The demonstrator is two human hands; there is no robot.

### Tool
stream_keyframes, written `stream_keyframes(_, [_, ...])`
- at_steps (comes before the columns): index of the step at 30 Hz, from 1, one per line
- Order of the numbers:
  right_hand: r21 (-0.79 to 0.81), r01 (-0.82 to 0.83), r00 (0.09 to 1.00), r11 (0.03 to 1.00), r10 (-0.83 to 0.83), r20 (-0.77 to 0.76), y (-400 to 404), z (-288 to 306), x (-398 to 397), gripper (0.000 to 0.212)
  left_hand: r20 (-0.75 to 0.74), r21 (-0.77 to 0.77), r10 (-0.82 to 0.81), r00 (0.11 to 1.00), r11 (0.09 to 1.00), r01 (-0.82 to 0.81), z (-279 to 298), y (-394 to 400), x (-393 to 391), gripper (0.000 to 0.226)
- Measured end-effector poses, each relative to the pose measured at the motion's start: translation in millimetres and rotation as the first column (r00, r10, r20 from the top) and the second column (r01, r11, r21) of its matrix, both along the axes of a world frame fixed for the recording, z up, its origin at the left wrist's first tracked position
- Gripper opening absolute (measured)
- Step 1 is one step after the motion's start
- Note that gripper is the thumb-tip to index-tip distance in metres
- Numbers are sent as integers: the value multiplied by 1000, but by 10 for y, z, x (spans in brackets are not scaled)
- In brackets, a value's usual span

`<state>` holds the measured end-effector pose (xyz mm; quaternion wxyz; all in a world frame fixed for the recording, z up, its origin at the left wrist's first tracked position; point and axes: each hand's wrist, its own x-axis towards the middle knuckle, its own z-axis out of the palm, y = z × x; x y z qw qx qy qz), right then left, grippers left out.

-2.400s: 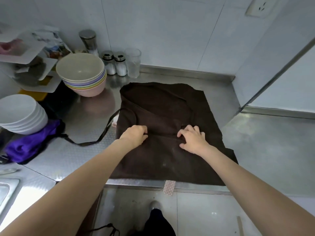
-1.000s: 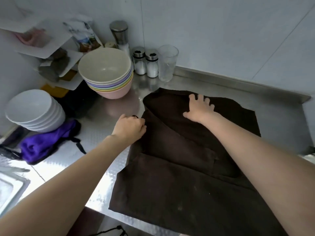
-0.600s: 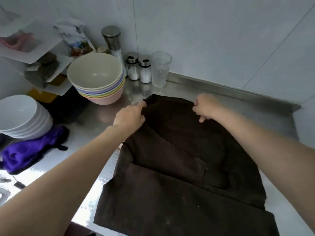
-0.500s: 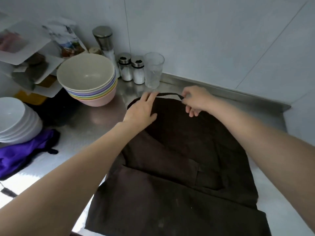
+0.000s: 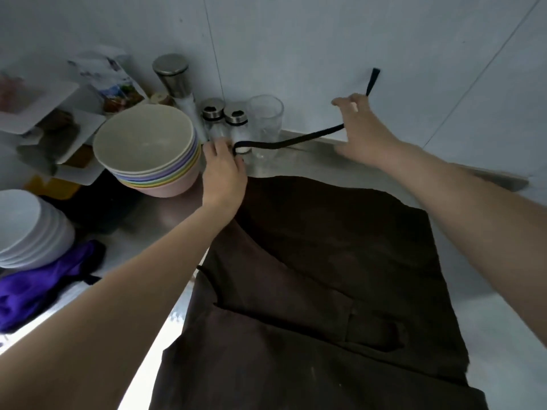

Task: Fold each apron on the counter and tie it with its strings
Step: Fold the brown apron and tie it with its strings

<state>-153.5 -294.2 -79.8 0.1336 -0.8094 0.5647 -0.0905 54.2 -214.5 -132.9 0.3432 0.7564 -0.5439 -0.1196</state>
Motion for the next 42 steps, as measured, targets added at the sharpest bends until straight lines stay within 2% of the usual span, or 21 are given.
stream_keyframes(1, [17,-4,1000,1000,4,-2,25,-93,18,68,61,-38,-14,998,999,16,-16,7,-16,29])
stream_keyframes(3, [25,6,1000,1000,-6,-29,99,-272,5,58,229,22,-266,936,963,268,-128,11,-33,29])
stream_keyframes(5, [101,47,992,994,-35,-120,145,-431,-77,42,269,287,-560,784,823,490,-284,-13,-40,39])
stream_keyframes(7, [273,84,977,958,-25,-214,207,-559,-161,40,223,496,-662,716,709,501,-394,-42,-67,55])
stream_keyframes(9, [428,125,974,895,-28,-226,244,-657,-237,49,239,559,-664,709,691,458,-439,-90,-88,64])
stream_keyframes(11, [491,147,975,859,-41,-220,250,-724,-302,58,262,596,-675,690,675,435,-432,-141,-112,68])
stream_keyframes(14, [368,190,969,910,-114,-219,235,-767,-377,44,231,565,-664,711,687,458,-398,-222,-170,71])
stream_keyframes(16, [268,176,981,947,-147,-125,254,-700,-388,35,210,535,-662,720,694,482,-349,-249,-249,75])
stream_keyframes(18, [232,101,994,967,-91,-54,297,-613,-413,29,277,551,-701,657,676,489,-304,-266,-335,82])
stream_keyframes(20, [200,-1,999,980,11,-49,384,-506,-443,25,352,604,-747,564,641,474,-260,-276,-414,88])
stream_keyframes(23, [141,-181,976,973,196,-101,526,-348,-477,17,447,645,-765,464,635,426,-177,-277,-482,80])
stream_keyframes(25, [84,-249,951,965,260,-169,619,-228,-497,16,595,558,-697,399,716,419,-98,-269,-474,55])
stream_keyframes(28, [28,-263,932,964,262,-249,781,-77,-551,16,724,415,-563,398,817,400,50,-141,-383,30])
stream_keyframes(31, [48,-239,906,970,240,-347,1043,58,-618,24,771,379,-525,361,833,402,222,107,-181,32])
stream_keyframes(34, [27,-236,873,971,224,-432,1403,172,-661,18,826,259,-476,302,797,546,353,474,43,37])
stream_keyframes(37, [85,-207,857,975,223,-464,1847,155,-650,13,822,344,-539,183,726,596,342,923,229,43])
stream_keyframes(39, [128,-194,818,973,233,-527,2126,20,-615,7,805,404,-577,137,703,585,248,1217,309,41])
stream_keyframes(42, [175,-142,775,974,220,-593,2487,-258,-543,24,755,530,-648,100,694,488,90,1663,378,28])
